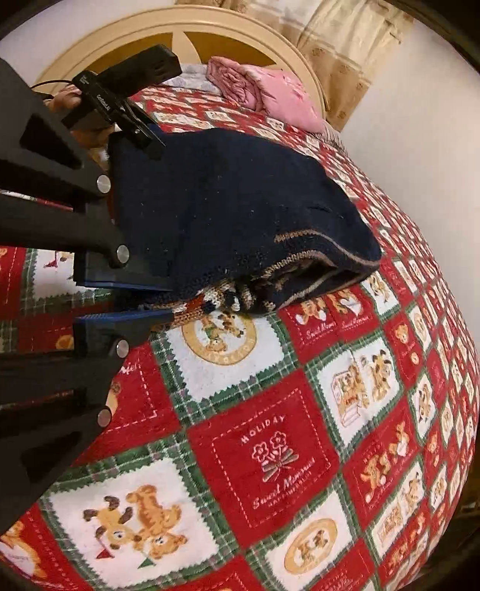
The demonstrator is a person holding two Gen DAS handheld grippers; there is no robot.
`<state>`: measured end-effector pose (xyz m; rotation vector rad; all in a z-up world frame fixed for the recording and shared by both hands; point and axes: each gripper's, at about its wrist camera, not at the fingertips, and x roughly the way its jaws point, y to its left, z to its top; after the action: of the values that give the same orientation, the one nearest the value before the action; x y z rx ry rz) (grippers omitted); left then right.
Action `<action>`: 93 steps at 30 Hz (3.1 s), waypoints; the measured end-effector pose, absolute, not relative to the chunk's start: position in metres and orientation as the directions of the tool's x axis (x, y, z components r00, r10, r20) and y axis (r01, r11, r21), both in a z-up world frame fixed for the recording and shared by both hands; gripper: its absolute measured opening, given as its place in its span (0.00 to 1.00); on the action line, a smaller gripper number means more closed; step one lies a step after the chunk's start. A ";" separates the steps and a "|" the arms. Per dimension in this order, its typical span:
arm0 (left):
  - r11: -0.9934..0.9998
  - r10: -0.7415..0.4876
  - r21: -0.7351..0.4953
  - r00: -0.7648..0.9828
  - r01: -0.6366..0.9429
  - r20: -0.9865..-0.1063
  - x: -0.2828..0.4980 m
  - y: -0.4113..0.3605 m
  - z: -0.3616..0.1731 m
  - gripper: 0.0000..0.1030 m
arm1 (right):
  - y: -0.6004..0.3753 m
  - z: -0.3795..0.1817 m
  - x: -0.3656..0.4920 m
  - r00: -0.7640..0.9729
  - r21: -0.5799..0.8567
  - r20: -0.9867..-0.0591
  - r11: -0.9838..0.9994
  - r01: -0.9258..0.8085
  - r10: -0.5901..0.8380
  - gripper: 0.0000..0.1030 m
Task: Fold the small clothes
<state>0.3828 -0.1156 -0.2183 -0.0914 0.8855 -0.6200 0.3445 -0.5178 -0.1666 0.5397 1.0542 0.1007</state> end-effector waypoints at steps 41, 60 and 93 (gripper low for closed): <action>0.881 -0.460 -0.225 0.646 0.415 -0.610 0.380 -0.113 -0.167 1.00 | -0.459 -0.126 0.380 0.641 0.212 -0.714 0.960 -0.183 0.280 0.40; 0.897 -0.438 -0.316 0.527 0.308 -0.729 0.460 -0.109 -0.183 1.00 | -0.544 -0.135 0.451 0.586 0.559 -0.654 0.827 -0.052 0.479 0.59; 0.840 -0.539 -0.419 0.450 0.344 -0.712 0.496 -0.136 -0.219 1.00 | -0.513 -0.205 0.522 0.451 0.670 -0.661 0.743 -0.005 0.599 0.52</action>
<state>0.4957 -0.1364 -0.2190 -0.2265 0.9591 -0.5519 0.5224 -0.5134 -0.2053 0.6534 1.0491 0.4084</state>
